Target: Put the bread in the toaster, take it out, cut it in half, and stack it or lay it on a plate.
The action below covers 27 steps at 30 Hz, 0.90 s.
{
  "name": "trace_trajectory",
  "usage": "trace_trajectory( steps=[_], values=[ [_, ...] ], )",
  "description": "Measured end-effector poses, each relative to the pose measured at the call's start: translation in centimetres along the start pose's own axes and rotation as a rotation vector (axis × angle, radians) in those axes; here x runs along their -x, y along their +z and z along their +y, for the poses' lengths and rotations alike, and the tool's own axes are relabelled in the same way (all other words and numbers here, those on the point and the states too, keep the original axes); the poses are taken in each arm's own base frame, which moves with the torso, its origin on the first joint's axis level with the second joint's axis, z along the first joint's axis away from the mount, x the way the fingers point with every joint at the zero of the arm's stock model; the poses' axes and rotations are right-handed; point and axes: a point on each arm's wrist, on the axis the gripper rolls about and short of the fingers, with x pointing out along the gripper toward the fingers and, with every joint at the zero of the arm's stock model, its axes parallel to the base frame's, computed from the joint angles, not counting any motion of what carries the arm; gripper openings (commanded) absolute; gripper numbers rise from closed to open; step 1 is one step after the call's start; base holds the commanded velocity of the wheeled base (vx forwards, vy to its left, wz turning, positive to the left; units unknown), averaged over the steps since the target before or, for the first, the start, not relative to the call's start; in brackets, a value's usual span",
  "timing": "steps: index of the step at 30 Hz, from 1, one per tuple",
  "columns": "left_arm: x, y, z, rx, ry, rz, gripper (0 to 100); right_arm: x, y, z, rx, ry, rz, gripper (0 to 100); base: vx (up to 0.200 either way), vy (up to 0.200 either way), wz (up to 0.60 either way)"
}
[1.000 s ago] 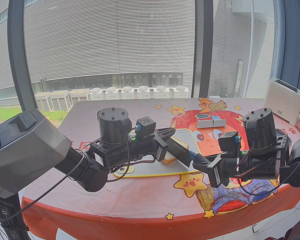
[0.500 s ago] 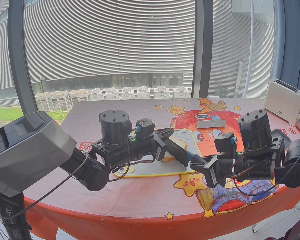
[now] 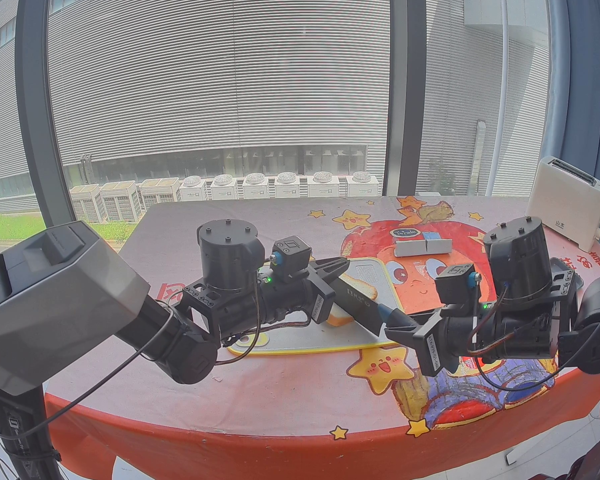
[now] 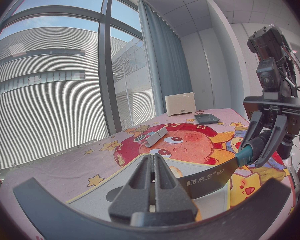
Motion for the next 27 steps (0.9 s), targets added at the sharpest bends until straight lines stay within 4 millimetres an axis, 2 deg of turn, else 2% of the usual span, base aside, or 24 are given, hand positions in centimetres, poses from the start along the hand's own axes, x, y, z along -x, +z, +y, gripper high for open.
trace_trajectory(
  steps=[8, 15, 27],
  values=[
    [0.0, 0.0, -0.3, -0.001, -0.006, -0.001, 0, 0.7, 0.8, 0.0, 0.0, -0.003, -0.042, 0, 0.0, 0.0, 0.0],
    [0.0, -0.1, -0.3, 0.001, -0.008, 0.003, 0, 0.3, -0.1, -0.3, -0.005, -0.01, -0.017, 0, 0.0, 0.0, 0.0],
    [-0.2, 0.5, 0.2, 0.001, 0.005, -0.015, 0, -0.3, -0.3, -0.3, -0.011, -0.013, -0.001, 0, 0.0, 0.0, 0.0]
  ],
)
